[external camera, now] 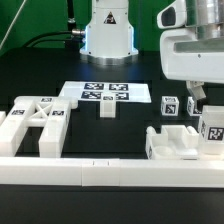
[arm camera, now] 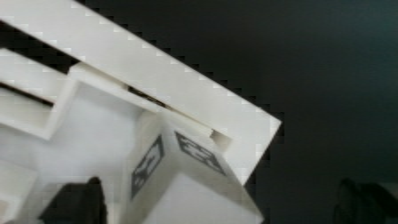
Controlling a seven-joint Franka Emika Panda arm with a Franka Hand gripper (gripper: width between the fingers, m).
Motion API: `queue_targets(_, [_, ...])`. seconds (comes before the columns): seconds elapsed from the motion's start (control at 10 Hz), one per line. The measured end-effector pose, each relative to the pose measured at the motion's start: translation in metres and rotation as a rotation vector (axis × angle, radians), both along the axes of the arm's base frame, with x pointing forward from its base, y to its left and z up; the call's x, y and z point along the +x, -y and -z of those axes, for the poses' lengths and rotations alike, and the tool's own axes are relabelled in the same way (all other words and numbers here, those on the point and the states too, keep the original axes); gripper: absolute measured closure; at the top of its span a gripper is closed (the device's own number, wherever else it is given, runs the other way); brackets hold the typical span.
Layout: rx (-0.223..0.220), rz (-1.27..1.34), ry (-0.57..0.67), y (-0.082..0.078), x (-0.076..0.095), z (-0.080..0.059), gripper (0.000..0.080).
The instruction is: Assemble chair
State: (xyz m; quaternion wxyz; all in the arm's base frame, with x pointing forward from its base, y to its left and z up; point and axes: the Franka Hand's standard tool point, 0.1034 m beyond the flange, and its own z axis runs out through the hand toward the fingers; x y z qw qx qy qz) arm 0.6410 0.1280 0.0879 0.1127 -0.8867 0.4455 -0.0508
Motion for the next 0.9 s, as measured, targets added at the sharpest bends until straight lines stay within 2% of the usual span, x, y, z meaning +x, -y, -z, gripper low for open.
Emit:
queue_targets(0.2, [-0.052, -0.23, 0.0, 0.0023, -0.0023, 0.0005, 0.0151])
queue_targets(0.4, [-0.135, -0.519, -0.006, 0.0027, 0.0033, -0.0055, 0.0151])
queue_targets(0.7, [-0.178, -0.763, 0.024, 0.0039, 0.0052, -0.0055, 0.0151])
queue_targets(0.9, [-0.236, -1.043, 0.027, 0.0049, 0.0024, -0.0025, 0.0151])
